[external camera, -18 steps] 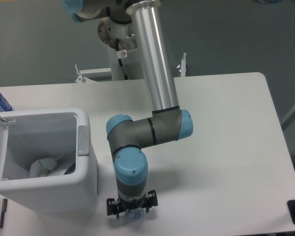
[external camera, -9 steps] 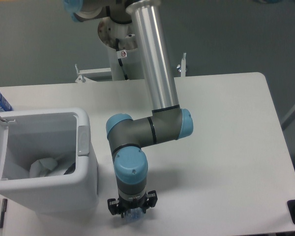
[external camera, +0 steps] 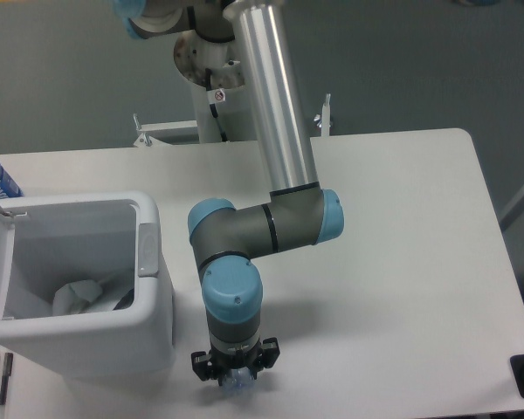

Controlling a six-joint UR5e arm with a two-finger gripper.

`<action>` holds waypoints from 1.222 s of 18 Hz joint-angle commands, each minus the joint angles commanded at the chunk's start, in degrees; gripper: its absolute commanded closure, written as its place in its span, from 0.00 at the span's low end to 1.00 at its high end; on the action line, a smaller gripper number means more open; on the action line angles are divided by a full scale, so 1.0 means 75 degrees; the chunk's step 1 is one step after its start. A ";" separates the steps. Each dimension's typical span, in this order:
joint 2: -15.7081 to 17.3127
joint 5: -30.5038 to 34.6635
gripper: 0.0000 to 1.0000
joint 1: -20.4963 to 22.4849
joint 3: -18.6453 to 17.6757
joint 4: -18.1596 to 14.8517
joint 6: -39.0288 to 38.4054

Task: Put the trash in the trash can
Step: 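Lower the gripper onto the bottle cap end and close, then lift the bottle by its cap end off the table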

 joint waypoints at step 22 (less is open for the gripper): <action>0.1089 -0.0959 0.45 0.1686 0.0257 0.0012 0.0774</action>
